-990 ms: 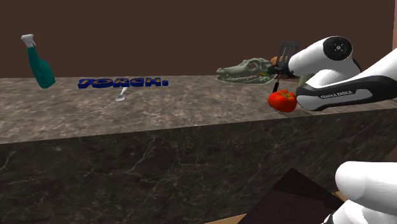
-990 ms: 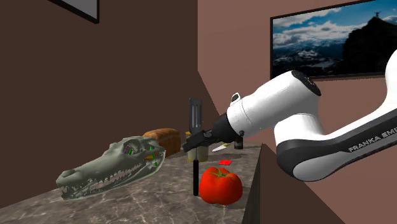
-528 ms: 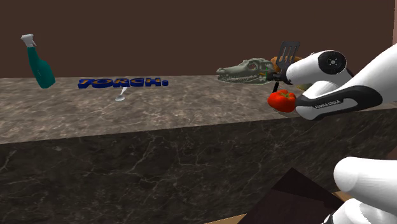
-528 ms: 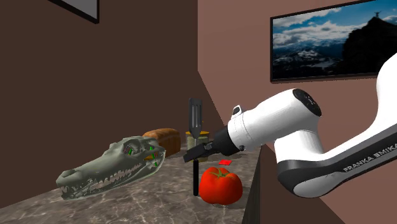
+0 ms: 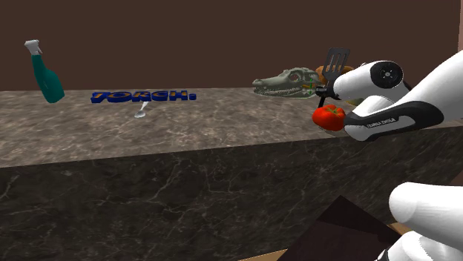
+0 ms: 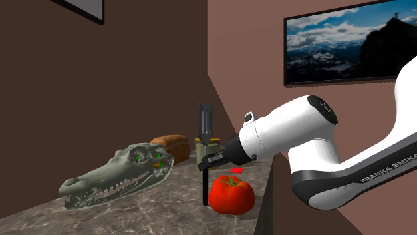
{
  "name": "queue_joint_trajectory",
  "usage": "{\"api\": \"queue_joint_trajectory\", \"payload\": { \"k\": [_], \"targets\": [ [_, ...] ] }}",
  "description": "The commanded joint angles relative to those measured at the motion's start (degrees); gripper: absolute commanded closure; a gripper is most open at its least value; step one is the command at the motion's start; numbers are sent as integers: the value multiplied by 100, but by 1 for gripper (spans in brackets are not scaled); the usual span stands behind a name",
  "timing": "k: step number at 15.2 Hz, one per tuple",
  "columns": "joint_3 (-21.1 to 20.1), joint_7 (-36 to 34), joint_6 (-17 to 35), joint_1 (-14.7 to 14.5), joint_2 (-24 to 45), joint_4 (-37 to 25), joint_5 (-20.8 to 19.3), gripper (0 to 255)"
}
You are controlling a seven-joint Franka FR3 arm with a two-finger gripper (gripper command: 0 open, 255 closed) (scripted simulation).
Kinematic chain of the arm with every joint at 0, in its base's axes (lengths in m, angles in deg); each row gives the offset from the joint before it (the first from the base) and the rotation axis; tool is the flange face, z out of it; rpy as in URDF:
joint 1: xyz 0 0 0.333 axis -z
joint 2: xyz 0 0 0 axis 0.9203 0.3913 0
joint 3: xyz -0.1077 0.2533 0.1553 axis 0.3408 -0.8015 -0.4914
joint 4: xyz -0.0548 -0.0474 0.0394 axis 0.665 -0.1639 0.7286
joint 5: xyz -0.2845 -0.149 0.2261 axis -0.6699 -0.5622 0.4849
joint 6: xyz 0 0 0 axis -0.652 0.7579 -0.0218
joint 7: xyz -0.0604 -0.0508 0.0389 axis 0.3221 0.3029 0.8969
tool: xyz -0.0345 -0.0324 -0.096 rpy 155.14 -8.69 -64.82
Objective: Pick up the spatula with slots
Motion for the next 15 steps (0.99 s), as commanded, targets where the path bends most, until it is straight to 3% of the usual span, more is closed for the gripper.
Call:
{"api": "queue_joint_trajectory", "payload": {
  "k": [1,3,15],
  "targets": [
    [-2,-1,0,-1,0,1,0,255],
    [-10,-1,4,8,6,-3,0,255],
    [1263,579,-1171,-1402,-63,-572,128,255]
  ]
}}
